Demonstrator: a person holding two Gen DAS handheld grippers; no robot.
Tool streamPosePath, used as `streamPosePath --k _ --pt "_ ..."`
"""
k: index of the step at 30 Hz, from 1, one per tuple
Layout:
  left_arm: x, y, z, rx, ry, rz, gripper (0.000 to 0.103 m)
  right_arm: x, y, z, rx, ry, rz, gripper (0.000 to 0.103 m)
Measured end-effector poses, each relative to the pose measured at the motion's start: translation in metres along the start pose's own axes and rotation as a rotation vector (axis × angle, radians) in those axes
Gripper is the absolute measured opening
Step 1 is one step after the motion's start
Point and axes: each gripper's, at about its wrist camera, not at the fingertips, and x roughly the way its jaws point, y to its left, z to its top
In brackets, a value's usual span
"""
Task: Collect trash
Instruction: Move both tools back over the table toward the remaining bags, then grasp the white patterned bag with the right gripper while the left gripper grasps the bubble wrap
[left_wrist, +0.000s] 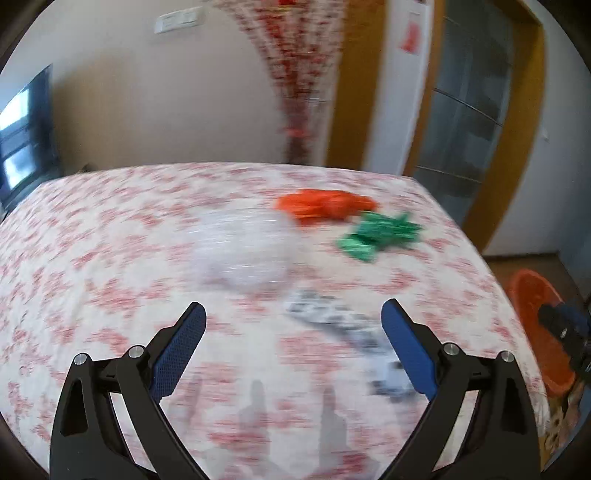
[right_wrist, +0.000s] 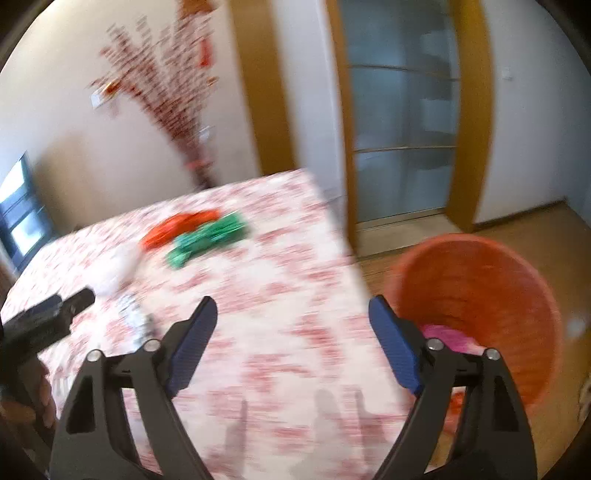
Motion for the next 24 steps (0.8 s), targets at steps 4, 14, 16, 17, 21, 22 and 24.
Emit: streamPosePath --k 4,14,16,17,21,22,24 --pt "0.000 0.040 -0.001 -0.049 -0.018 0.060 0.095 0.027 0.049 -0.002 -0.072 0.059 0.086 0.066" --pt "0.004 0.086 -0.002 -0.101 -0.011 0.083 0.095 0.086 0.117 -0.011 -0.169 0.200 0.146 0.054" --pt "0.007 0.089 -0.002 -0.110 -0.004 0.076 0.095 0.093 0.121 -0.013 -0.185 0.227 0.140 0.048" --pt "0.008 0.089 -0.002 -0.114 -0.002 0.070 0.095 0.093 0.122 -0.013 -0.190 0.228 0.134 0.044" --pt "0.016 0.086 -0.001 -0.115 0.009 0.056 0.095 0.091 0.119 -0.013 -0.224 0.218 0.106 0.019" --pt "0.018 0.083 0.000 -0.115 0.012 0.046 0.095 0.091 0.115 -0.013 -0.216 0.216 0.104 0.019" --pt "0.024 0.077 0.003 -0.104 0.013 0.034 0.095 0.087 0.099 -0.012 -0.185 0.207 0.079 0.017"
